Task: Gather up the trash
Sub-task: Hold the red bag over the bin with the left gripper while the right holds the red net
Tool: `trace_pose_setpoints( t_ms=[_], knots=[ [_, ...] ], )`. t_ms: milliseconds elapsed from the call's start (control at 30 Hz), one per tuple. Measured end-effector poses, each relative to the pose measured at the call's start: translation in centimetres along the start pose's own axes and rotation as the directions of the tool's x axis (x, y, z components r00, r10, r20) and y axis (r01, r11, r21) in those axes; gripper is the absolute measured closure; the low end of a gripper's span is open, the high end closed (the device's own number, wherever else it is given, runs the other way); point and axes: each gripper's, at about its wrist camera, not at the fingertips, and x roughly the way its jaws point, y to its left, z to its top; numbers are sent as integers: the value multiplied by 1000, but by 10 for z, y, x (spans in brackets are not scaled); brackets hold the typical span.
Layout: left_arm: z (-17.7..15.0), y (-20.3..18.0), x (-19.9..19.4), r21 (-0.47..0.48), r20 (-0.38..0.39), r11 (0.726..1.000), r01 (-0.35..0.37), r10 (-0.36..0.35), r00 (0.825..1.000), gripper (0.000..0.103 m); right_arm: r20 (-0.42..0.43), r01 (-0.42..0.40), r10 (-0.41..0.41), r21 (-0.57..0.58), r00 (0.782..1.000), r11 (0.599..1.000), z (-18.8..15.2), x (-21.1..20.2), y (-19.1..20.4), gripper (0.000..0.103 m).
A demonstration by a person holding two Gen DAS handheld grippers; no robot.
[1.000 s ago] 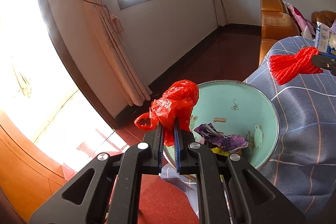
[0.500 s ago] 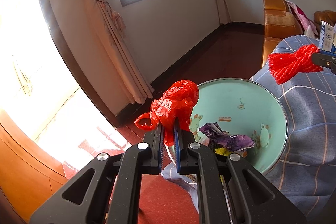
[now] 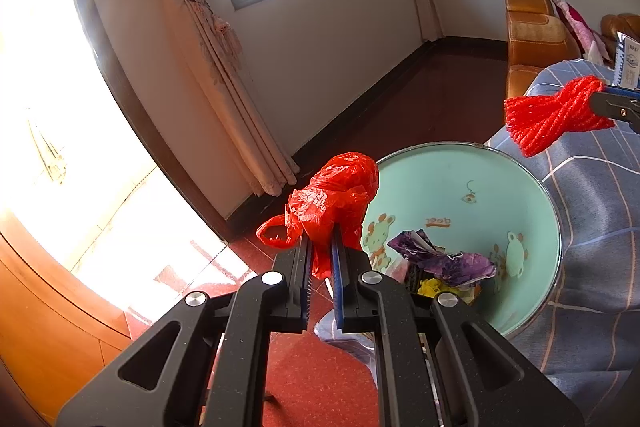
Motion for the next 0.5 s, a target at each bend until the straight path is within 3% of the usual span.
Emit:
trace_pose_setpoints(
  t_ms=[500],
  knots=[
    [0,0,-2,0,5,1000,4,-4,1000,95,6,-13,13,-27,1000,1000,6,-1,9,88]
  ],
)
